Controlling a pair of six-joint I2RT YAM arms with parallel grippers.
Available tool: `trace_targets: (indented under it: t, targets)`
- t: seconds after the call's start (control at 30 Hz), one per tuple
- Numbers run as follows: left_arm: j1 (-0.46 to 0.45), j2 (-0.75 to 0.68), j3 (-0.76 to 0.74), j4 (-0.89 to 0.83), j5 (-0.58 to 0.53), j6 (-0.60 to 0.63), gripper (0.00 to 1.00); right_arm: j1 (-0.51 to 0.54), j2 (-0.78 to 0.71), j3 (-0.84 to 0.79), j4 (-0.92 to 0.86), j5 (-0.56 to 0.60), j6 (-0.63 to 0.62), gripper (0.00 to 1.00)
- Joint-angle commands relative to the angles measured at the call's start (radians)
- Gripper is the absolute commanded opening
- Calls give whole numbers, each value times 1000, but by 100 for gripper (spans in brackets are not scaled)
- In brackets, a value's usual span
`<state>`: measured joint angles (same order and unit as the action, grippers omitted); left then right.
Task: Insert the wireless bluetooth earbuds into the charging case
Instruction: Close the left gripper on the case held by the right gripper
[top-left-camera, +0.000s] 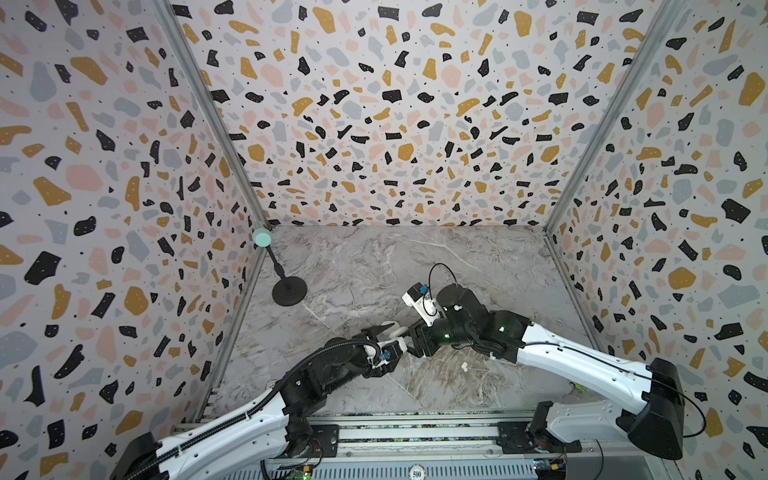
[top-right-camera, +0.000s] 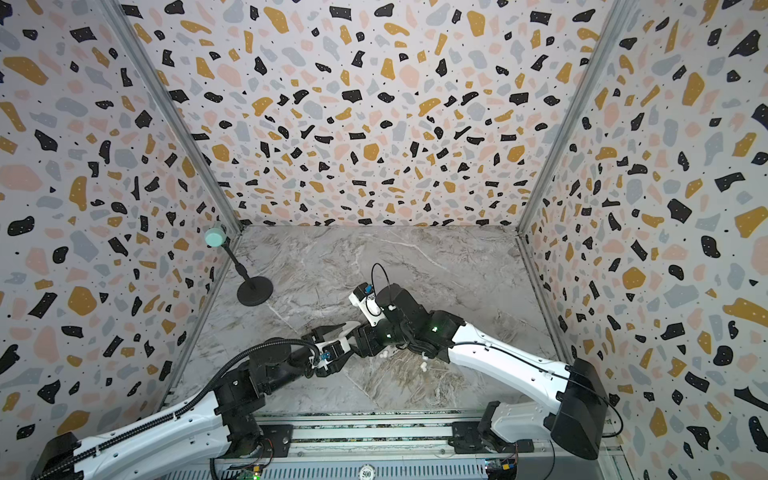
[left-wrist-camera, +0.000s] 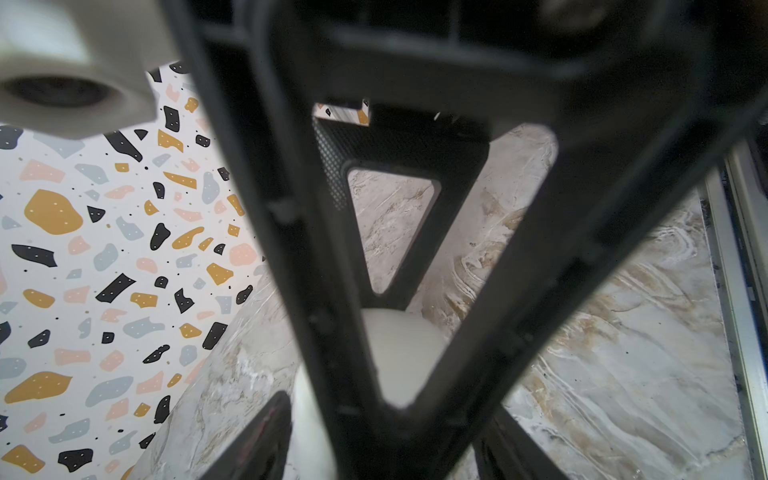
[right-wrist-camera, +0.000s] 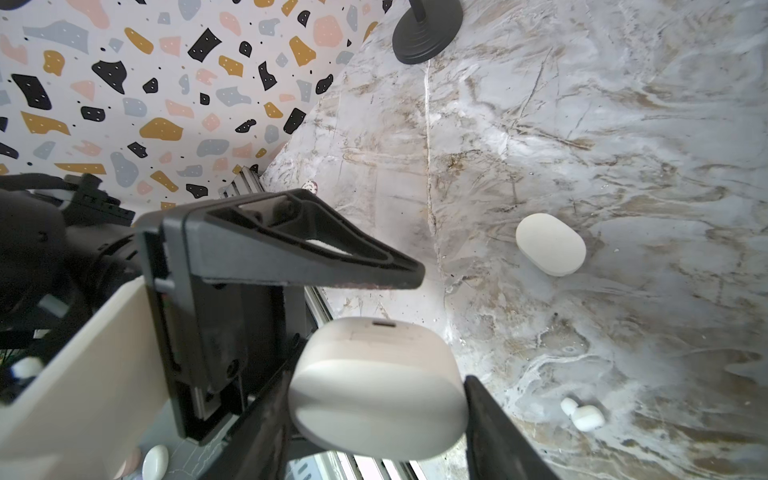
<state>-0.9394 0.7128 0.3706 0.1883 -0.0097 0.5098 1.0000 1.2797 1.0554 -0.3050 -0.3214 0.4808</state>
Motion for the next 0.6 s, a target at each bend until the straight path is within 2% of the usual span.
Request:
trace_targets:
  t: [0.0, 0.27, 0.57]
  targets:
    - [-7, -13, -10, 56, 1, 6, 68, 4, 0, 8, 18, 1, -5, 0]
    - [-7, -12, -13, 56, 10, 6, 60, 8, 4, 8, 22, -1, -3, 0]
    - [-7, -7, -11, 56, 1, 7, 56, 14, 2, 11, 21, 3, 0, 0]
